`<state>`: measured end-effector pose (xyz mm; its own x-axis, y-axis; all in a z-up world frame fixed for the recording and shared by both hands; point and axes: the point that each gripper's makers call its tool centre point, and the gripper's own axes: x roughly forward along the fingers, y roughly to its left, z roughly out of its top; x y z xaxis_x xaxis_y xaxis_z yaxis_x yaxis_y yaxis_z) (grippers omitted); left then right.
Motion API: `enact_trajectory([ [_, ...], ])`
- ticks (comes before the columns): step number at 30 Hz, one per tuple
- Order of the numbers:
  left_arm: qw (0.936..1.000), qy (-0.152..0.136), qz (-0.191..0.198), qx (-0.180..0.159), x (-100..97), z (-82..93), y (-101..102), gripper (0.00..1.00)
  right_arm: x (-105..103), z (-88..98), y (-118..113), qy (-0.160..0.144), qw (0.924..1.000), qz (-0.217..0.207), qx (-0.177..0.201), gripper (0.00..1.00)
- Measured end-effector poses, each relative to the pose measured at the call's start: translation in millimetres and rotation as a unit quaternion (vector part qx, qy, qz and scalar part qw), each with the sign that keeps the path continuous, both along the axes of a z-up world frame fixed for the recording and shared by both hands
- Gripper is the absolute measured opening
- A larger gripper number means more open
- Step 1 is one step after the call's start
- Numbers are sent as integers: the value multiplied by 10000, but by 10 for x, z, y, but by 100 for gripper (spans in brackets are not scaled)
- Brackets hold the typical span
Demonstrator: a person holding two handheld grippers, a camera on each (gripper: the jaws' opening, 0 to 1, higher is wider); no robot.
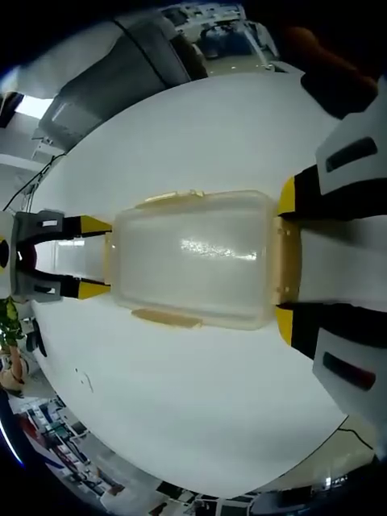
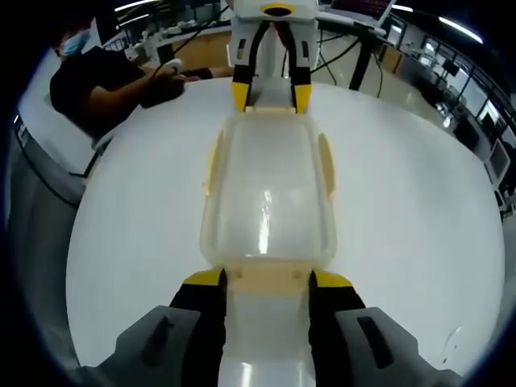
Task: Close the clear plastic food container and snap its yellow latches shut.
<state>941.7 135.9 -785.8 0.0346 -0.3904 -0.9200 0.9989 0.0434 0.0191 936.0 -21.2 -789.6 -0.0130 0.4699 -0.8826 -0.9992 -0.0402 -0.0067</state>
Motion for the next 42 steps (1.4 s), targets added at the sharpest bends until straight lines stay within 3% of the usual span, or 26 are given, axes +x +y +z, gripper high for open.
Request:
enact_trajectory([
  [10, 9998, -3, -44, 188, 10, -12, -25, 33, 3, 0, -1, -11, 10000, 9, -30, 36],
  [13, 10000, 12, -7, 98, 6, -2, -16, 33, 17, -4, 4, -19, 10000, 32, -47, 36],
  [19, 9997, 80, -30, 221, -63, 39, -36, 32, 0, 7, 10, -193, 9991, 186, -341, 36],
  [32, 9998, -44, 76, 185, -163, 443, -137, 32, -17, 247, -98, -221, 9987, 244, -386, 35],
  [42, 9998, -41, 137, 128, -231, 727, -237, 32, -78, 577, -200, -219, 9988, 314, -294, 35],
])
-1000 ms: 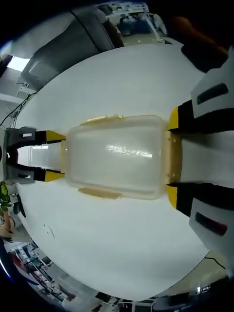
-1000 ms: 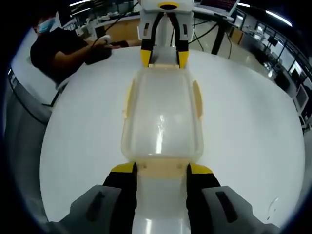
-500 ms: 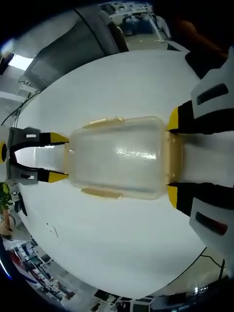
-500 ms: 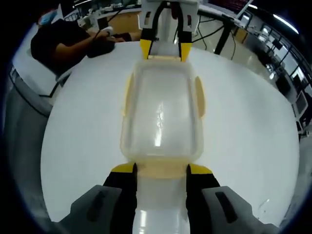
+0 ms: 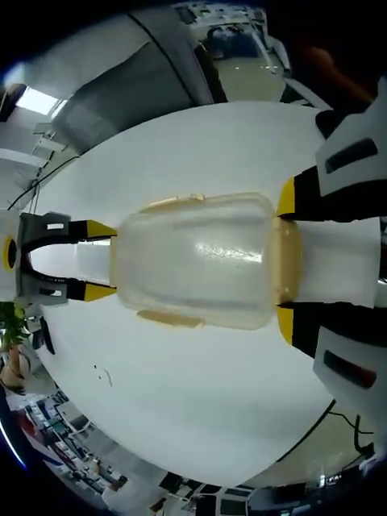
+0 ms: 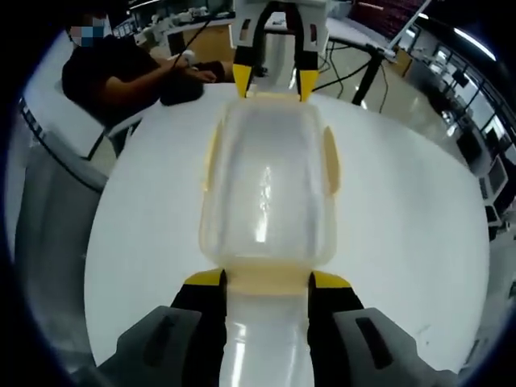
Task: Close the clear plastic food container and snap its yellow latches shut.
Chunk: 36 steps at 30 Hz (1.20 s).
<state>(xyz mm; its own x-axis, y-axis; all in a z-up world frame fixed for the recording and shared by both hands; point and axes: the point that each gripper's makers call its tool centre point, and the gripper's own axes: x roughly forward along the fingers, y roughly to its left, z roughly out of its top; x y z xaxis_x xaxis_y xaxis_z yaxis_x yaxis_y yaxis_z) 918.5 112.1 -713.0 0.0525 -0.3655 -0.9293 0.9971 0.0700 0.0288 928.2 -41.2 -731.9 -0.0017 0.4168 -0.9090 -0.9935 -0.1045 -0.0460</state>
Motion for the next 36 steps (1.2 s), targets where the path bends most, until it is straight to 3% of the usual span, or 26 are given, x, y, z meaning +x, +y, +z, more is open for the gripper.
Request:
enact_trajectory([
  [16, 9999, -69, 50, -75, -65, 258, -413, 32, -74, 316, -422, -9, 9999, 99, -22, 35],
  [36, 9993, -259, -20, -275, 40, 323, -1119, 32, -77, 396, -1179, -28, 9997, -22, -233, 35],
])
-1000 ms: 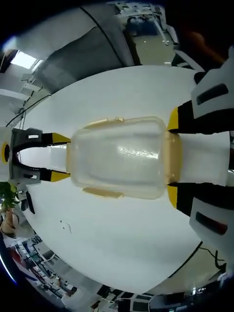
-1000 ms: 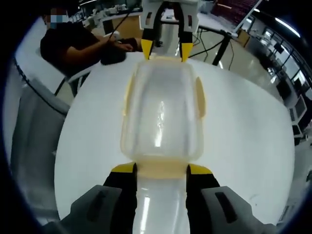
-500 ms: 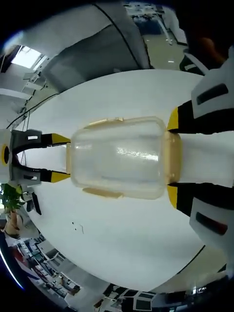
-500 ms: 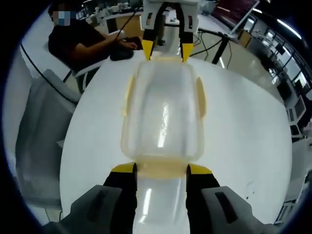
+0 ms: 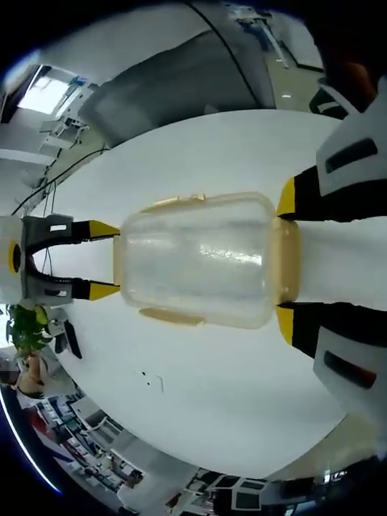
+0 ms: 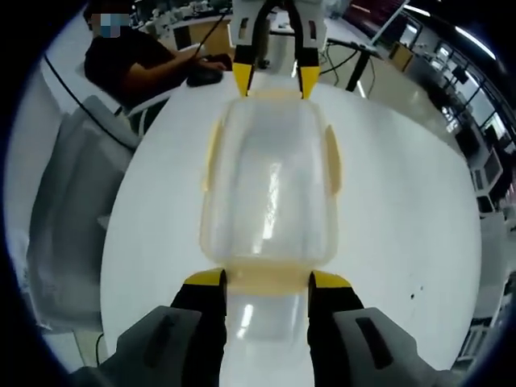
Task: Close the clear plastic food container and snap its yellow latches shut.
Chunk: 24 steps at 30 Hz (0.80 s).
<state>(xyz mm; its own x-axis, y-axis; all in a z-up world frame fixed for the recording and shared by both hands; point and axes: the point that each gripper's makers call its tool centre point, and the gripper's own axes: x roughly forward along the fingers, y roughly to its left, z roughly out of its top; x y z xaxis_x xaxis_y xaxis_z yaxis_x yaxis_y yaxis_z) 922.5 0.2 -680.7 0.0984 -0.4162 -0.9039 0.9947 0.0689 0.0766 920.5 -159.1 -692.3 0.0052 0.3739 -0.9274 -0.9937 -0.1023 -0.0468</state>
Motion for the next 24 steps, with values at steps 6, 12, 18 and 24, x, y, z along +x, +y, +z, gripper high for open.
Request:
enact_trajectory([
  [6, 10000, -21, -63, -24, 12, -12, -229, 32, 6, -18, -219, 18, 9999, -84, -76, 35],
  [12, 9999, -34, -119, -77, -2, -28, -398, 32, 17, -44, -409, 41, 9998, -135, -135, 35],
  [18, 9998, -74, -131, -97, 25, -36, -537, 32, 36, -36, -539, 31, 9998, -150, -161, 35],
  [24, 9997, -100, -145, -158, 40, -44, -667, 32, 30, -59, -662, 43, 9996, -188, -221, 35],
])
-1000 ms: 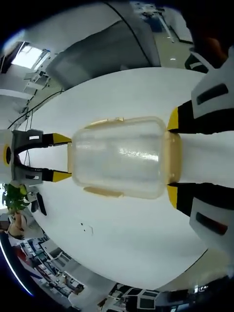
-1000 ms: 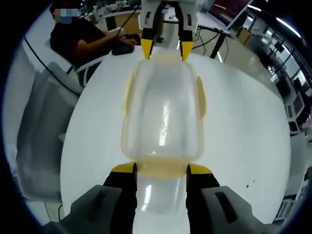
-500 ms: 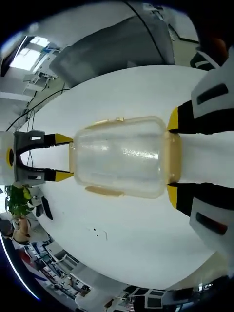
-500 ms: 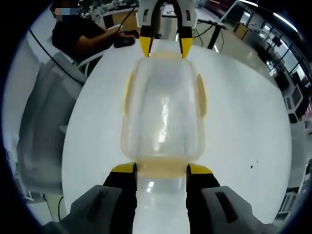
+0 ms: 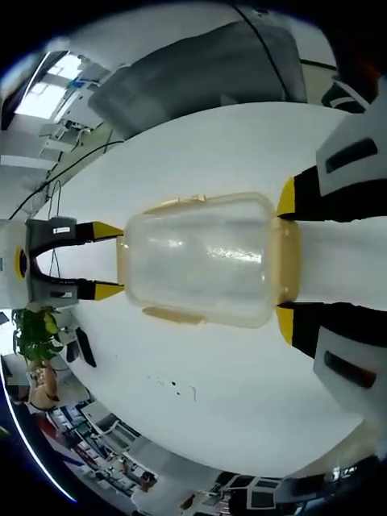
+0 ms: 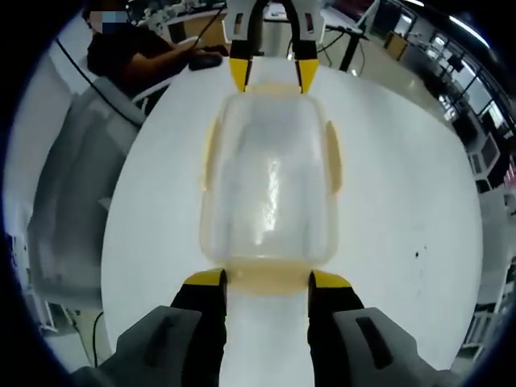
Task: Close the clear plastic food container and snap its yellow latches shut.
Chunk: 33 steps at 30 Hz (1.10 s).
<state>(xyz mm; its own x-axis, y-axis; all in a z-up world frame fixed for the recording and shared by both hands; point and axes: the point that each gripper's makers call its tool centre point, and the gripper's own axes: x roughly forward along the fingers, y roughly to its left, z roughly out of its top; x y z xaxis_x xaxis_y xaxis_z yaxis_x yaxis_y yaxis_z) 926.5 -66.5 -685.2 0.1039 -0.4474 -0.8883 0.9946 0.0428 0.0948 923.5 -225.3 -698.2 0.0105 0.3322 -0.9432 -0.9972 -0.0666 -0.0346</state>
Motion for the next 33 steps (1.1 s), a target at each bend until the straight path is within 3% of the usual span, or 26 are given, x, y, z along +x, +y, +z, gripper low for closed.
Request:
enact_trajectory([
  [33, 9996, -32, -113, -254, 22, -213, -452, 32, -21, -178, -454, 76, 9993, -155, -318, 36],
])
